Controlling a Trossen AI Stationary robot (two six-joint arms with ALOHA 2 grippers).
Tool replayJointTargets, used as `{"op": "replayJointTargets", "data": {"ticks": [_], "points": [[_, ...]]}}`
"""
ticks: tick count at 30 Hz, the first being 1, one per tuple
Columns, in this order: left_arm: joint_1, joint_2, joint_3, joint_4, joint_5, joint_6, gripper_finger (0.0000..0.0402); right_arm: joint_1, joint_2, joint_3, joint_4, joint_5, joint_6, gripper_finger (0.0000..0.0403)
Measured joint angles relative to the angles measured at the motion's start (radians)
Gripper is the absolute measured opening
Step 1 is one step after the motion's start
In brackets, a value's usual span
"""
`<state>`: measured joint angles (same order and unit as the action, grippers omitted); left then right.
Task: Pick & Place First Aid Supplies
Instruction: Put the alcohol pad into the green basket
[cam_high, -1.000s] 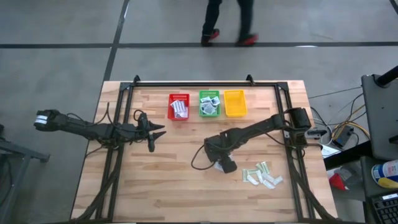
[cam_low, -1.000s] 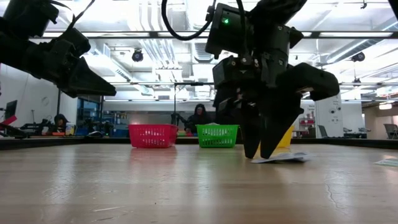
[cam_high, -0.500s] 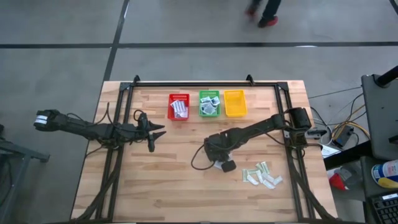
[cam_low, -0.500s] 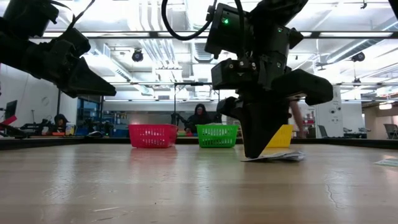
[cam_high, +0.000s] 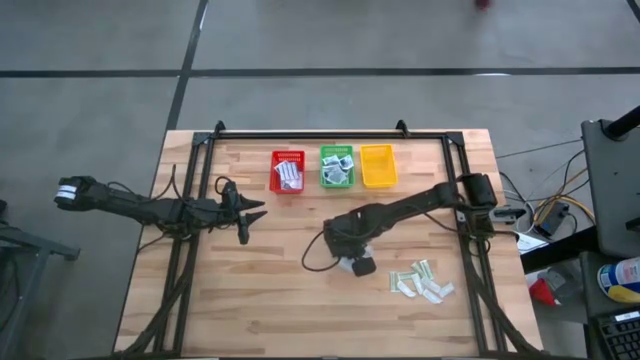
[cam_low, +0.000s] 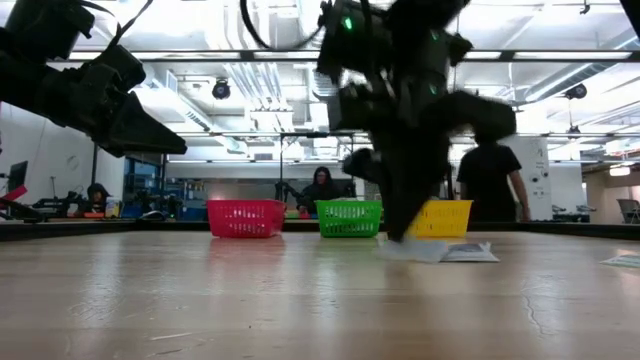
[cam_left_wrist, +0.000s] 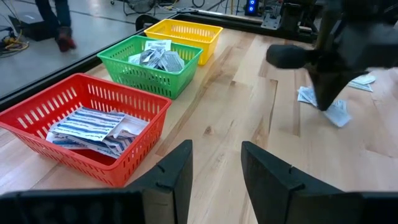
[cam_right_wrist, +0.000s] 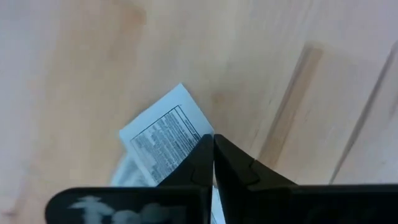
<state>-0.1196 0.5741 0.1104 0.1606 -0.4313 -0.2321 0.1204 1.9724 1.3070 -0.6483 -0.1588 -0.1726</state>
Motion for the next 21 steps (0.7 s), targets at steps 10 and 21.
{"op": "replayJointTargets", "data": {"ticks": [10,21], "points": [[0.000,0.000,0.000,0.000,0.000,0.000,0.0133,-0.021,-0.003,0.190,-0.060,-0.111,-0.026,0.0008],[0.000,0.000,0.000,0.000,0.000,-0.003,0.0133,-0.168,-0.006,0.330,-0.066,-0.335,-0.097,0.0008]]}}
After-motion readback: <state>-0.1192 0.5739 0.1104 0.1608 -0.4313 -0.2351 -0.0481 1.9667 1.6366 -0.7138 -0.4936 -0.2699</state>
